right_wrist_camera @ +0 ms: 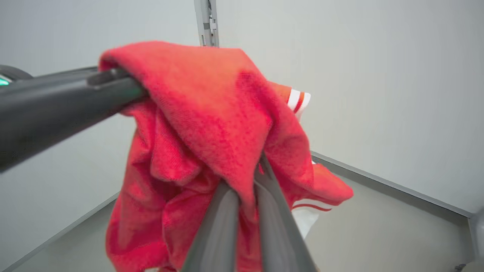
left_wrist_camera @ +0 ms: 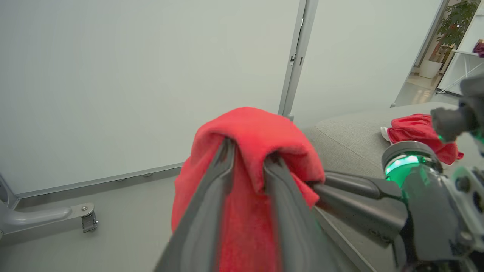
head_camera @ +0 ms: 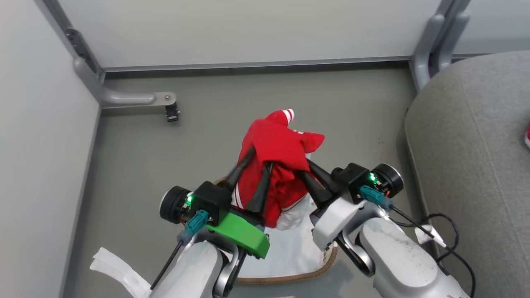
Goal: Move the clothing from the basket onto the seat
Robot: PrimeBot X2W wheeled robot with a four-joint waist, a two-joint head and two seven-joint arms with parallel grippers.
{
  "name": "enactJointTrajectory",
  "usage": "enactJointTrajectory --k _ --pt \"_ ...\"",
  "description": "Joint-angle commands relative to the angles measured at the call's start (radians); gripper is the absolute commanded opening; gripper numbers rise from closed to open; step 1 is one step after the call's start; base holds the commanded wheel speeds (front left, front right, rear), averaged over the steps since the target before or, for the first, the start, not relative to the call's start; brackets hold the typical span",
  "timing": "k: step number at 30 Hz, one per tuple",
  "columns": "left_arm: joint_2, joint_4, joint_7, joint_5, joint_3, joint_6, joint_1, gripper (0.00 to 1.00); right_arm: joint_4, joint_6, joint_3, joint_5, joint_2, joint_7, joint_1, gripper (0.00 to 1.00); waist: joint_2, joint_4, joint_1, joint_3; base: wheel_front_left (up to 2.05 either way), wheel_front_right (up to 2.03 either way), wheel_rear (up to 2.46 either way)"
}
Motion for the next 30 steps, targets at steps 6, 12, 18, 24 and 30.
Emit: enactJointTrajectory --k 6,12,18,24,30 --pt "0.003 0.02 -0.001 0.066 0.053 -0.02 0.035 1.0 -0.061 -0.001 -0.099 -0.009 -0.005 -0.005 0.071 0.0 -0.0001 -0.172 0.0 0.016 0.0 0.0 0.0" --pt "0.003 0.03 -0.001 0.099 0.085 -0.042 0.052 1.0 -0.106 -0.001 -0.157 -0.011 -0.004 -0.005 0.103 0.0 -0.0001 -0.321 0.0 0.036 0.0 0.0 0.0" --pt "0.004 0.039 -0.001 0.106 0.107 -0.051 0.056 1.0 -0.143 -0.001 -0.193 0.005 -0.004 -0.005 0.137 0.0 -0.0001 -0.463 0.0 0.05 0.0 0.0 0.0" --pt "0.004 0.052 -0.001 0.124 0.121 -0.057 0.054 1.0 -0.161 -0.001 -0.214 0.013 -0.004 -0.005 0.166 0.0 -0.0001 -0.58 0.0 0.057 0.0 0.0 0.0" --pt "0.005 0.074 -0.001 0.124 0.094 -0.07 0.028 1.0 -0.183 -0.001 -0.285 -0.005 -0.003 -0.005 0.197 0.0 -0.0001 -0.607 0.0 0.074 0.0 0.0 0.0"
